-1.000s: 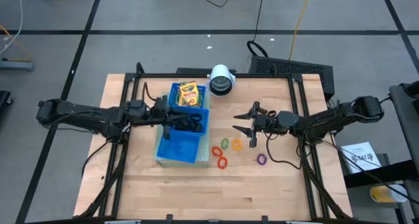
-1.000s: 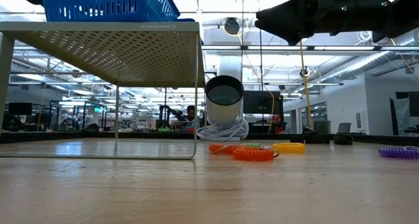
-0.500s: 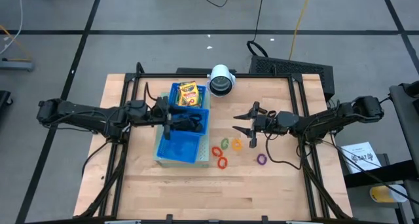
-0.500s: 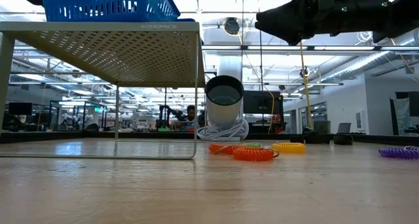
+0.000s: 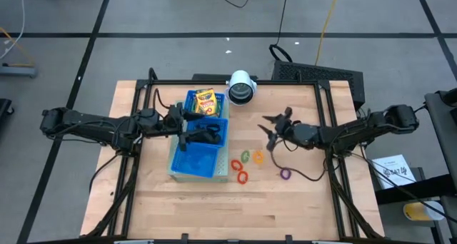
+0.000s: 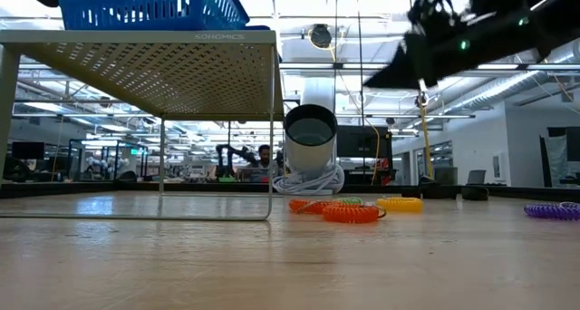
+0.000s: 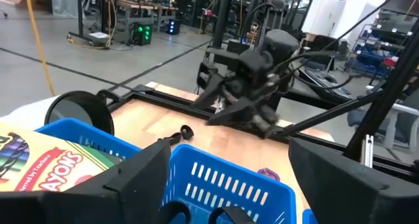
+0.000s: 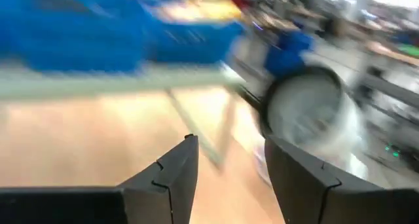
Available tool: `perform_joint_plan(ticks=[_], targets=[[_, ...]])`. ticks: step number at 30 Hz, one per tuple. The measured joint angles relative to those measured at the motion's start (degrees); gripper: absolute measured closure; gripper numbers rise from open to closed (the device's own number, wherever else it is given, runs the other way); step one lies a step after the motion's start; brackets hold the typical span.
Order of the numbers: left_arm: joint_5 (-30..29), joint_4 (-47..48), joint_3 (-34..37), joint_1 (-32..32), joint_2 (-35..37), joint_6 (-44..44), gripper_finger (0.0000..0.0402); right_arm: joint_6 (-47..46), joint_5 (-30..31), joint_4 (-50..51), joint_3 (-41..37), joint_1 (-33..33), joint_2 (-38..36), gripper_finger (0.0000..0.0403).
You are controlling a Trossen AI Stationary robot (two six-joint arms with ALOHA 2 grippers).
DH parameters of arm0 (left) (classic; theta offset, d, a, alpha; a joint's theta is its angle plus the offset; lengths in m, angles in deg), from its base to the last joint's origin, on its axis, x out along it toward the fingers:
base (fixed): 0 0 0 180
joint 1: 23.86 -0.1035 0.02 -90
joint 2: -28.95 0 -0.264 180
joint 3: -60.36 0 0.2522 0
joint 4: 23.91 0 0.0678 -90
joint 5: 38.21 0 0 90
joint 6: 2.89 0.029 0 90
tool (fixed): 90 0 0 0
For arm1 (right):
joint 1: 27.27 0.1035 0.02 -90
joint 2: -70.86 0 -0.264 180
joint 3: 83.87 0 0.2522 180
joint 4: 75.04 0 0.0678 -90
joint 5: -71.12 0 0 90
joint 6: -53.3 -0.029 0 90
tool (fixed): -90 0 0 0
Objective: Pick & Place Office Desk Supplies
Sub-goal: Put the black rubber band into the middle blue bin on the shelf
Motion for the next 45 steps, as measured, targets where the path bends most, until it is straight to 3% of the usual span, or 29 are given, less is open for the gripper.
perform_joint_plan(ticks=[2,6,13,19,24,29,37,45], targets=[[0.0,0.0,0.0,0.0,0.0,0.4,0.0087,-3.9,3.1,5.2,0.0,-1.5,0.0,0.0239],[0.0,0.0,0.0,0.0,0.0,1.2,0.0096,-14.4,2.2,17.3,0.0,-6.8,0.0,0.0242],[0.0,0.1,0.0,0.0,0.0,1.5,0.0102,-38.2,-5.8,43.0,0.0,-18.9,-0.5,0.0243],[0.0,0.7,0.0,0.0,0.0,3.7,0.0099,-44.2,-11.9,55.7,0.0,-25.9,-0.6,0.0243],[0.0,0.7,0.0,0.0,0.0,4.5,0.0105,-44.3,-12.6,57.2,0.1,-26.3,-0.6,0.0243],[-0.1,0.7,0.0,0.0,0.0,5.2,0.0105,-43.9,-22.1,53.4,0.0,-26.3,-0.5,0.0243],[-1.9,0.6,0.0,0.0,0.0,5.6,0.0105,-37.5,-33.1,37.7,-1.5,-23.6,-0.5,0.0243],[-1.9,0.6,0.0,0.0,0.0,5.3,0.0105,-36.9,-34.6,34.5,-1.5,-23.0,-0.8,0.0243]])
